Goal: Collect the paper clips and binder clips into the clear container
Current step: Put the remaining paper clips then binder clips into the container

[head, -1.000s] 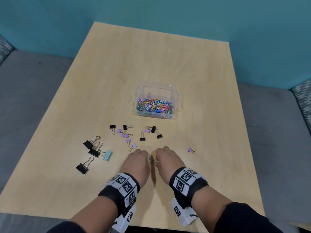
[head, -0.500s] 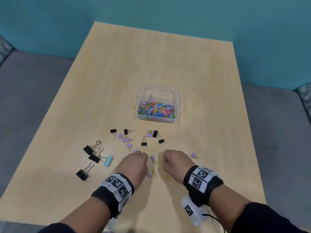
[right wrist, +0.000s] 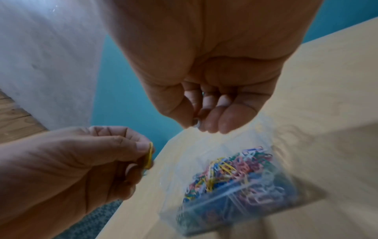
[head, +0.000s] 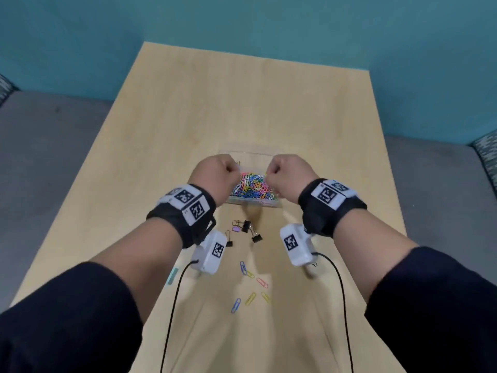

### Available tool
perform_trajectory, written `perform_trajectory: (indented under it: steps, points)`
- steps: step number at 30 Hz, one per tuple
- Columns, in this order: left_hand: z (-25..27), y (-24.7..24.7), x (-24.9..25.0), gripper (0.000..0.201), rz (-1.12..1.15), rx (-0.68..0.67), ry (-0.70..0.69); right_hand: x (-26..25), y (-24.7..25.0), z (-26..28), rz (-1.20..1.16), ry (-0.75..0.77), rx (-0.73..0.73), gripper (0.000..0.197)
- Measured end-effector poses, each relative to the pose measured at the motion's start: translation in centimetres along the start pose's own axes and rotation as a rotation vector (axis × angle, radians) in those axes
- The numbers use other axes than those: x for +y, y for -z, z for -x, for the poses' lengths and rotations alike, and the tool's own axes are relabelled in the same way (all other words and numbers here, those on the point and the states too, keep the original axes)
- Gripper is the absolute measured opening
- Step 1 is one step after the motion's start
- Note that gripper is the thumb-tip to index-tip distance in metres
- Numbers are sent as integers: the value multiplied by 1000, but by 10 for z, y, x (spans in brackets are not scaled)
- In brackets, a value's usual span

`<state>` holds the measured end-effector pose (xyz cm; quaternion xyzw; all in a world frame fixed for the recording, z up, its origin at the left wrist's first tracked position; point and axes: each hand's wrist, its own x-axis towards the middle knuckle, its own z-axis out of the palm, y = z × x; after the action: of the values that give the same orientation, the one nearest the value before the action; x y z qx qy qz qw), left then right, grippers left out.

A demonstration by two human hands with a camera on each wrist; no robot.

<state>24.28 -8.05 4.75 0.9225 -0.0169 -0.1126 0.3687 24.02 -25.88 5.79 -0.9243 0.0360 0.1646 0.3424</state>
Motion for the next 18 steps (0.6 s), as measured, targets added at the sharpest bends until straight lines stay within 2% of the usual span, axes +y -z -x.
perform_trajectory:
  steps: [3, 6, 8, 10, 13, 15, 18]
  points:
    - [-4, 6, -6, 17, -38, 27, -29, 1, 1, 0, 77, -2, -6, 13]
    - [26, 10, -24, 19, -96, 64, -68, 20, -8, 31, 144, 53, 52, 12]
    - [62, 0, -36, 18, -128, -25, -59, 40, -27, 61, 169, 63, -1, 14]
    - [100, -17, -46, 15, -217, -215, -12, 60, -50, 93, 215, 49, -172, 18]
    - [147, -45, -56, 28, -330, -419, 82, 76, -79, 134, 264, 51, -353, 29]
    - [167, -60, -57, 35, -362, -428, 89, 78, -92, 151, 277, 68, -340, 34]
    - [181, -77, -51, 35, -413, -380, 60, 73, -106, 162, 281, 70, -247, 29]
